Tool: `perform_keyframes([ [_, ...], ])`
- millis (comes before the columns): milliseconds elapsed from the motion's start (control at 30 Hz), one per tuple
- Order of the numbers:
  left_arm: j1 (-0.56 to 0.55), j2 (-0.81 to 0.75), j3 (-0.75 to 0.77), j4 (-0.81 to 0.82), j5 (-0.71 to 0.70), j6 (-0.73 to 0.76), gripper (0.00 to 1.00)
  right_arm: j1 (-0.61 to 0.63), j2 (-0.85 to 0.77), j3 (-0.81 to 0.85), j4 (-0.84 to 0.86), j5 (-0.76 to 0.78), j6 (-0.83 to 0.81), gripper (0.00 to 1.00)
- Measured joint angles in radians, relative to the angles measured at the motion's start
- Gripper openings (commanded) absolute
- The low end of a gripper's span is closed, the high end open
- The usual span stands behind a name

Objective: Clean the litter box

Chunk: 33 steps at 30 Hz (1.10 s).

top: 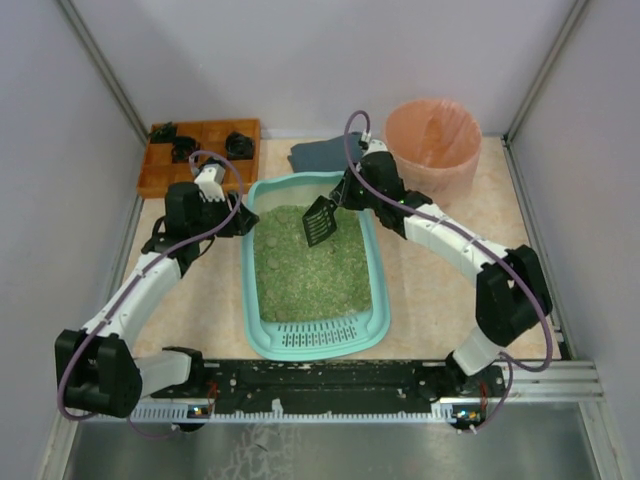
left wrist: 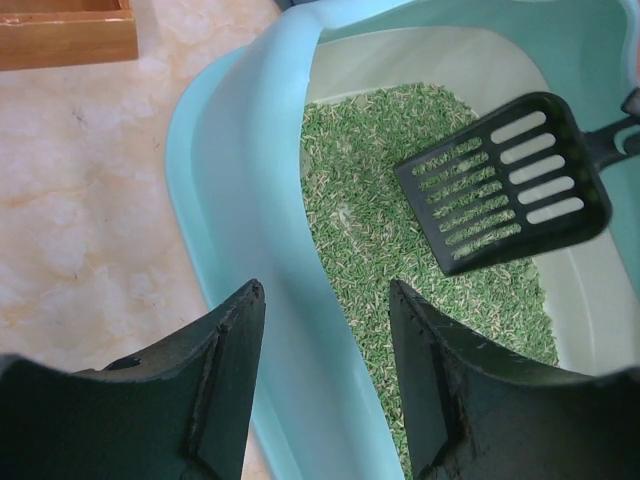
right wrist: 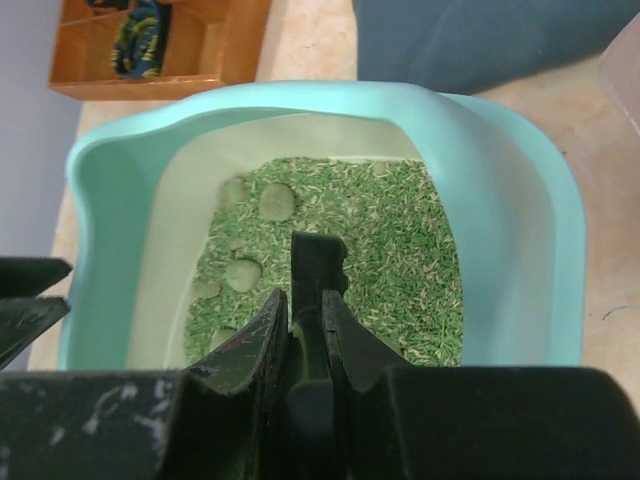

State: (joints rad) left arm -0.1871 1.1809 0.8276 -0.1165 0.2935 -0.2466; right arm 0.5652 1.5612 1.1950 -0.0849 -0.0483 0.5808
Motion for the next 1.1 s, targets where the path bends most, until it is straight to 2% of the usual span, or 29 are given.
perform_keyframes([
  [233,0.000,0.017,0.000,-0.012,0.010,0.000,0.58,0.031,0.169,0.182,-0.072,0.112,-0.020,0.00],
  [600,0.000,0.044,0.009,-0.035,0.012,0.000,0.57,0.107,0.332,0.271,-0.046,0.239,-0.032,0.00],
  [867,0.000,0.050,0.010,-0.040,0.012,0.000,0.57,0.116,0.366,0.279,0.014,0.193,-0.039,0.00],
  [1100,0.003,0.052,0.010,-0.041,0.013,0.000,0.57,0.121,0.393,0.250,0.122,0.068,-0.035,0.00],
])
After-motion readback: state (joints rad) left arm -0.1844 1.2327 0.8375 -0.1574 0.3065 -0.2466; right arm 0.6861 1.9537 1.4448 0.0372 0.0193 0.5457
